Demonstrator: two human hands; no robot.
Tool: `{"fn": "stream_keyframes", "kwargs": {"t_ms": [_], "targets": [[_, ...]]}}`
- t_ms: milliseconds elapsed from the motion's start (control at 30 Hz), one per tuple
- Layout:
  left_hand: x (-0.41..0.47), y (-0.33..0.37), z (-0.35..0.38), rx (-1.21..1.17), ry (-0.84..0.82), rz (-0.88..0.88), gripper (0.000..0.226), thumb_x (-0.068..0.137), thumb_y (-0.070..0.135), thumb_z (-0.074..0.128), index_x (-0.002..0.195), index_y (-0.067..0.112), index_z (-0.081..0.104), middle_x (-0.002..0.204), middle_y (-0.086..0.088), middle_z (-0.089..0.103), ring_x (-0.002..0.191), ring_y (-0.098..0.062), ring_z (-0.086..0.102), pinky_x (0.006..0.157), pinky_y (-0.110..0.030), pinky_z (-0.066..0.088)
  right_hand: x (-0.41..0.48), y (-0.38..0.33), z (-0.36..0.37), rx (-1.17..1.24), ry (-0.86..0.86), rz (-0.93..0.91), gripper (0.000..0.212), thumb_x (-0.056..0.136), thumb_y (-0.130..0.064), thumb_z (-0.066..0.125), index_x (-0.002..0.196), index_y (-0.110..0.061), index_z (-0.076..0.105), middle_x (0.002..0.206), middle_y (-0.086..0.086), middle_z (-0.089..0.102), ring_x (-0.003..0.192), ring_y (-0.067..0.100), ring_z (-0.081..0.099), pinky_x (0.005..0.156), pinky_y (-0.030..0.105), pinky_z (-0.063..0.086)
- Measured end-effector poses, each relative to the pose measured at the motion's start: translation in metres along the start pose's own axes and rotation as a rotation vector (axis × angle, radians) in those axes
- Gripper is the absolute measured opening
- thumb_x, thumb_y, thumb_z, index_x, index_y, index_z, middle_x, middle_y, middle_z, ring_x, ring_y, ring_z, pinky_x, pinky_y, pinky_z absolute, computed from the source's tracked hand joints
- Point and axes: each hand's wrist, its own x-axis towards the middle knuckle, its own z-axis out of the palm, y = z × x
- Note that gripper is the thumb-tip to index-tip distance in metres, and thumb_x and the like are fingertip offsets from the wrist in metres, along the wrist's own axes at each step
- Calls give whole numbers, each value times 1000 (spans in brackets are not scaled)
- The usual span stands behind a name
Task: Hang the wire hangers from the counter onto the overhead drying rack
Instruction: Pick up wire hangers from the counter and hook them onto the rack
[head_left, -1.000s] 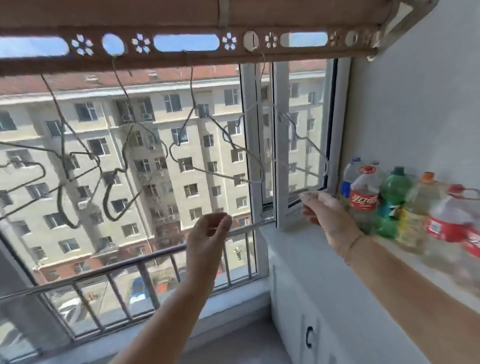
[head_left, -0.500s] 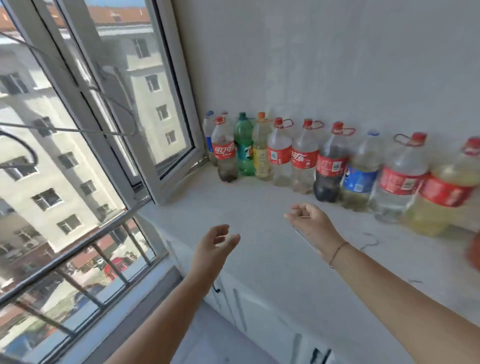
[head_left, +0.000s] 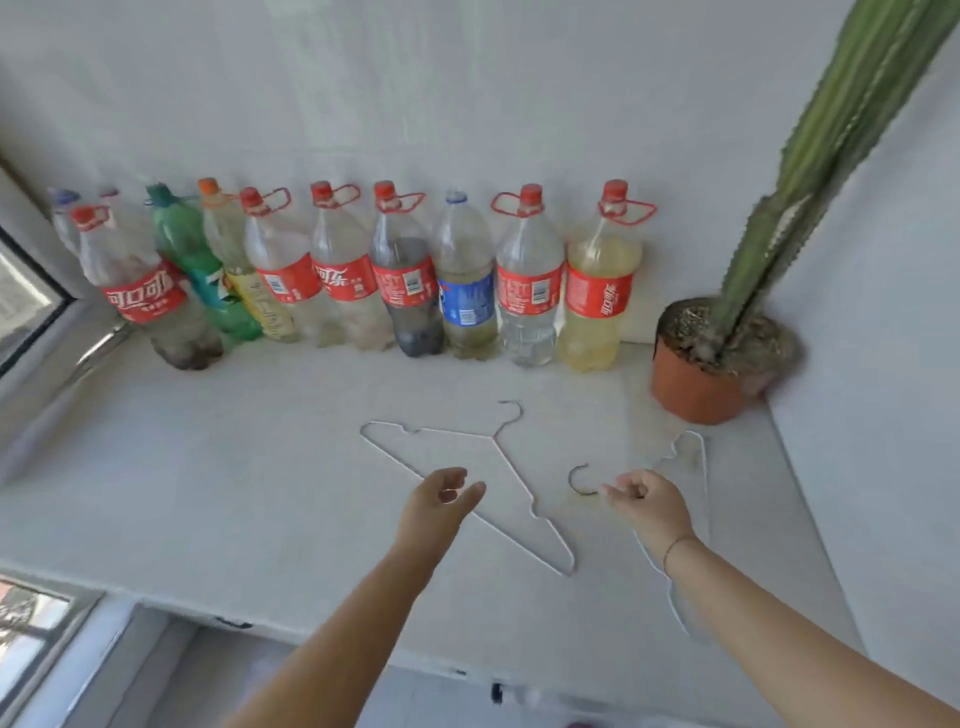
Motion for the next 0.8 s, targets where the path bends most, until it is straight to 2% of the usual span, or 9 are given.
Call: {"fn": "stream_keyframes", "kwargs": {"t_ms": [100,200,300,467,567,700,800], "targets": [[11,-8,38,16,-50,-51,37,82,34,68,115,18,61,112,4,63,105,-12,57,87,-25,42,20,31,-9,-176,42,48,23,73,-33,73,82,-18,59,88,2,63,85,22,60,75,33,45],[22,-14,60,61,-75,-104,36,83,36,66,114,19,61,109,4,63,102,-11,57,86,-25,41,30,46,-6,-359,81,99,24,70,-46,68,78,-25,60,86,-7,63,86,19,59,79,33,43],[38,-19,70,96,-56,-158,34,83,36,66,111,18,62,106,4,63,99,-12,57,83,-25,40,34,53,2,-463,118,114,21,69,-47,67,75,-27,64,86,-8,65,89,19,60,75,30,35],[72,-23,73,149,-53,-218,35,83,35,65,109,12,64,106,1,65,101,-17,58,88,-30,46,39,57,9,-512,178,119,13,74,-42,65,75,-29,68,85,-8,68,89,19,60,76,31,34],[95,-18,72,204,-26,-232,27,87,33,62,102,10,65,96,2,65,92,-18,57,84,-31,46,39,47,11,-290,172,156,8,77,-32,67,73,-25,65,81,-3,66,84,21,61,77,31,42],[125,-10,70,321,2,-239,20,89,35,56,84,16,62,71,5,57,71,-18,52,67,-26,38,40,15,4,170,100,158,15,83,-14,64,70,-7,61,62,6,61,51,9,59,56,24,43],[139,-7,75,409,-5,-221,35,87,38,57,59,18,48,56,0,43,52,-20,39,54,-26,29,41,-3,2,396,57,180,19,88,-13,58,69,-11,55,61,6,58,46,12,54,49,22,39]]}}
